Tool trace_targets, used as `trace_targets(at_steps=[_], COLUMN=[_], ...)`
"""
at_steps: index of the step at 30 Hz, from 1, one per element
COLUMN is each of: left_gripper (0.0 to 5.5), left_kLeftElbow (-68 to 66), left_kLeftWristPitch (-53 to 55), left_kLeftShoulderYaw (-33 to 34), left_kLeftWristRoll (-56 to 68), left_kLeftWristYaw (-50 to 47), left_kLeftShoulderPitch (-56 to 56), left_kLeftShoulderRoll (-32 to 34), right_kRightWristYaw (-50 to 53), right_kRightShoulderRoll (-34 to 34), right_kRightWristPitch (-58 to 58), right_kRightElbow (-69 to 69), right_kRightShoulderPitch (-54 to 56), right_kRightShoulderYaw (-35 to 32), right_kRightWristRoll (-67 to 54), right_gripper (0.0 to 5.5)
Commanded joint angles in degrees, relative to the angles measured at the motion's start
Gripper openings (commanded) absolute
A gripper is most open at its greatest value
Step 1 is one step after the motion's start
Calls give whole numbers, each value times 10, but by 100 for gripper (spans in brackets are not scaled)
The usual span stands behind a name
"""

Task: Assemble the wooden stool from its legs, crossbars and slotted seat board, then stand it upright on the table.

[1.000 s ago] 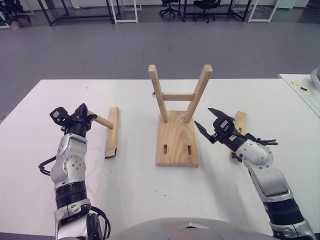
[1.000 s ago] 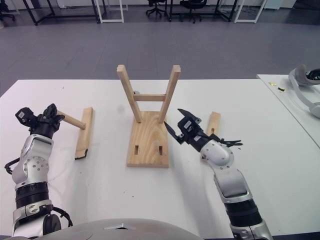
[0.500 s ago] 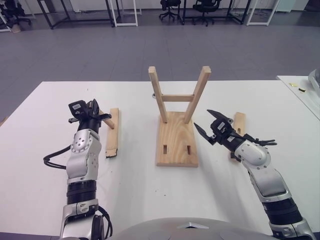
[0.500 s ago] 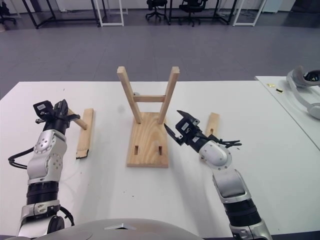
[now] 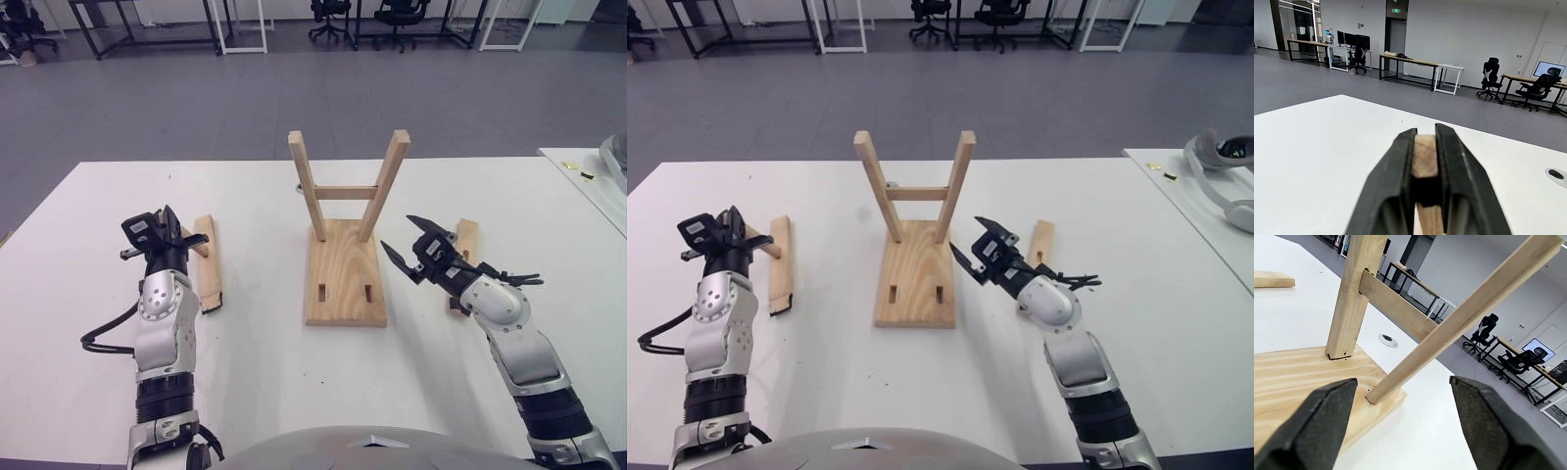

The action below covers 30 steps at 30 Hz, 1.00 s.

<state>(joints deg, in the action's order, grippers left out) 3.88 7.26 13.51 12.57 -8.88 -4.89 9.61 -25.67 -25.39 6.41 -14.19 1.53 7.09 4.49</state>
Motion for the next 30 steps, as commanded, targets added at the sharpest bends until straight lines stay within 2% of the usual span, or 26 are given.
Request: trace_targets(at_steps=[1,13,23,30], left_gripper=[41,41,41,178], left_kLeftElbow=[-54,-99,-33,57], left_kLeftWristPitch=[110,105,56,69], left_kLeftShoulderYaw=[-54,-28,-8,-16], left_kLeftWristRoll=[-48,-19,-41,-54], left_kLeftWristYaw=[13,31,17,52], left_kLeftShoulderPitch=[51,82,53,47], left_kLeftShoulderRoll=[2,-47,-38,-1], right_kRightWristYaw=[0,-5,-4,-1], right_kRightShoulderRoll=[-7,-6,-5,3], right_kRightWristPitch=[-9,-13,-21,-24], right_kRightElbow=[11,16,21,17], right_kRightShoulderPitch=[18,16,23,15], right_kRightShoulderYaw=[12,15,25,33], right_kRightWristRoll=[23,31,37,45], right_gripper=[353,353,353,353])
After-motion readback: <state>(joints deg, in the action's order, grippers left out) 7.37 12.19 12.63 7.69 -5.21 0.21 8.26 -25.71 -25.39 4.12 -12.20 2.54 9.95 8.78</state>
